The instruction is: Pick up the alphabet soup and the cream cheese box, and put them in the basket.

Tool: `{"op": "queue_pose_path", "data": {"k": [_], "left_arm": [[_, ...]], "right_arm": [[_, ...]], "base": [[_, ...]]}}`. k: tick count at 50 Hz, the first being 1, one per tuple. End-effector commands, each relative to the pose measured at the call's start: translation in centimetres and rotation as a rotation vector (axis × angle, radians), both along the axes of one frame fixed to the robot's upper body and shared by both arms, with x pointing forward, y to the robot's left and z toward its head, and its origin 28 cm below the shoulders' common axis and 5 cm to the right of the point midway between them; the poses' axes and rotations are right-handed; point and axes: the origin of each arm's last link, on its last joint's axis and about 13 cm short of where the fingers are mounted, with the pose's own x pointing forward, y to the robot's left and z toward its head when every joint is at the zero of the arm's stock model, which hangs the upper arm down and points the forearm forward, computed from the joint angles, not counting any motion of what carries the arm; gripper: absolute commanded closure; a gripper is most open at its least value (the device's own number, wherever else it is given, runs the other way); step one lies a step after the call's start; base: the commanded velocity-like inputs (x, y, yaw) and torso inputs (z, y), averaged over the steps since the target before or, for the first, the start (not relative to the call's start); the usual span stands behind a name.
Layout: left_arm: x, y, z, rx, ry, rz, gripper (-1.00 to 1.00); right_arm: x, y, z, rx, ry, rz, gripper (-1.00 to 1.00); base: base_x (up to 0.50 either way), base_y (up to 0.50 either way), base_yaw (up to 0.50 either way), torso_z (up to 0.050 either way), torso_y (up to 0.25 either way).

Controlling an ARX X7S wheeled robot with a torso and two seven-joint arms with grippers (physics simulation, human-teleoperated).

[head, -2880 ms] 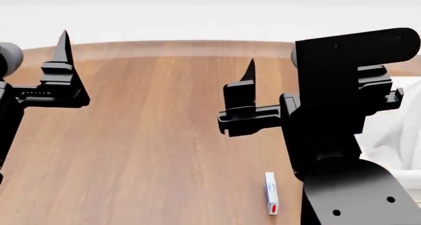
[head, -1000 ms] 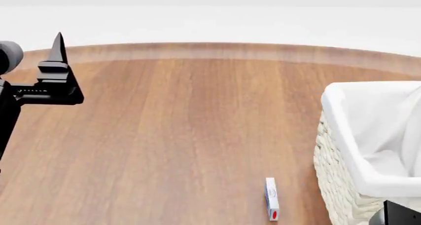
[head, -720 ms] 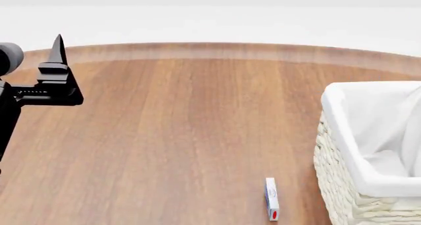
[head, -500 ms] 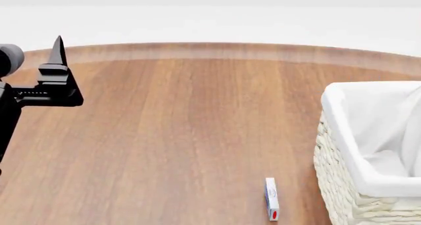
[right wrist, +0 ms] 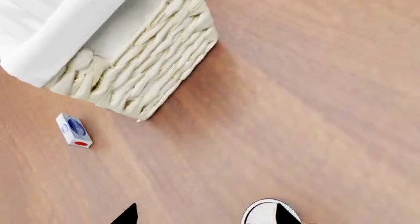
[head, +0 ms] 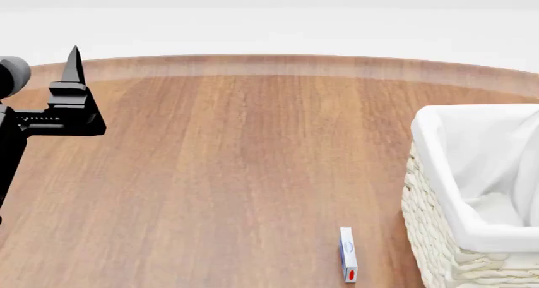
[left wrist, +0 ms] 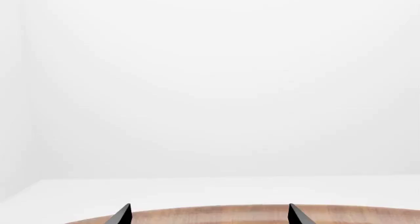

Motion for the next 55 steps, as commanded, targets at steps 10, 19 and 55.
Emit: {"op": "queue_pose_path", "data": {"k": [10,19,55], "left_arm": [[0.1,0.0,-0.2,0.002,0.003,0.001,-1.0],[0.1,0.0,-0.3,0.002,0.004,0.002,-1.0],[0.3,0.0,-0.7,0.004,0.014,0.005,-1.0]], "right_arm": [[-2.7,-2.0,-1.1,-0.038,0.061,-0.126,-1.0],[-2.2,-1.4,-2.1,-0.002,0.127,-0.018,-1.0],[0.1,-1.5,-5.4,0.039,0.15,0.025,-1.0]], "base": [[0.0,0.0,0.0,0.0,0.0],[0.0,0.0,0.0,0.0,0.0],[0.0,0.0,0.0,0.0,0.0]]}}
